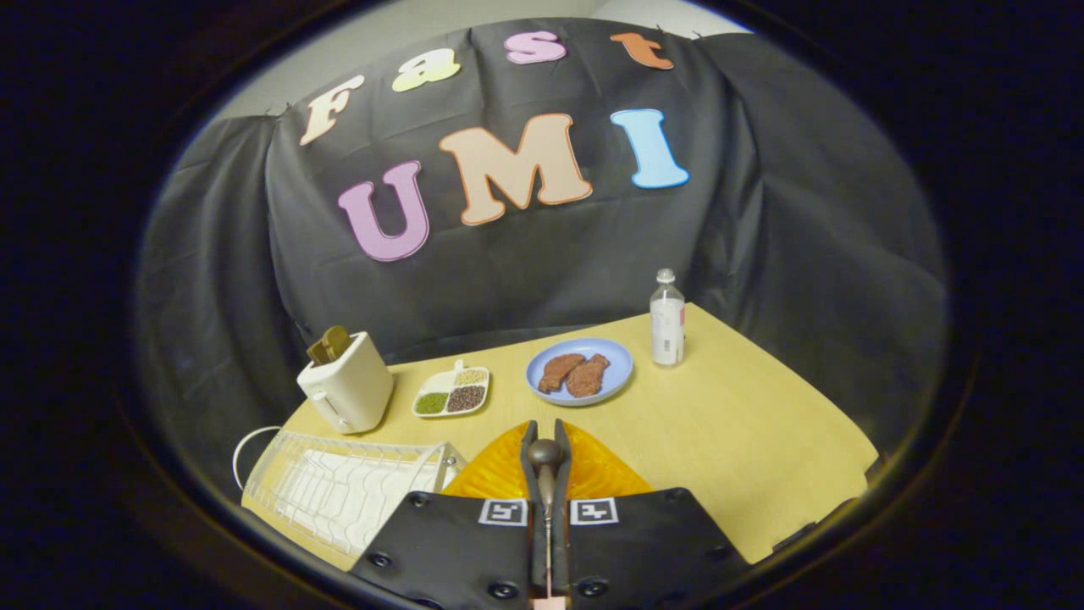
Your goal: Take the plate from the dish rack, then take the spoon from the basket and place it into the plate.
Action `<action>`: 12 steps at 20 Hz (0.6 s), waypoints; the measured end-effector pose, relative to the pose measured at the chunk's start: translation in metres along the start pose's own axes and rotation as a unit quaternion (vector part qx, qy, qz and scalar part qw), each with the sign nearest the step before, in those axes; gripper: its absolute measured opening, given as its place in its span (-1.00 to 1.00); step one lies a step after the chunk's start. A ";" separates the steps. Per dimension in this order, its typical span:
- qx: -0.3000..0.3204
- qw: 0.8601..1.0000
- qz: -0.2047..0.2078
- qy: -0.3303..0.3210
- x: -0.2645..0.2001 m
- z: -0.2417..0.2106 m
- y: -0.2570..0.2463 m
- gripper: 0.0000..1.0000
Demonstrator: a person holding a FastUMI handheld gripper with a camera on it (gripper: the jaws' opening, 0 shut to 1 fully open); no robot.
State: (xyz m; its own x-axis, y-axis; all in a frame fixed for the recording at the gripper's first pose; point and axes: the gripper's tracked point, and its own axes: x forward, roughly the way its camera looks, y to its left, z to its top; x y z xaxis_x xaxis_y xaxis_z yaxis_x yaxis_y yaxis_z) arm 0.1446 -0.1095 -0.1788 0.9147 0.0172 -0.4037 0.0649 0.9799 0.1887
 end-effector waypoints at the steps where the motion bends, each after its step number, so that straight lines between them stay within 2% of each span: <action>1: 0.009 1.000 0.003 -0.004 -0.005 0.008 0.001 -0.91; 7: 0.035 0.999 0.014 -0.022 -0.044 0.035 -0.004 -0.91; 12: 0.031 0.999 0.016 -0.025 -0.072 0.034 -0.013 -0.91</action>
State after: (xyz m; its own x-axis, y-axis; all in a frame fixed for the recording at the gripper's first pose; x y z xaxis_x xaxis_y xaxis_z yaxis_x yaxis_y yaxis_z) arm 0.0909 -0.1298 -0.1220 0.9352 0.0378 -0.3520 0.0577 0.9647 0.2569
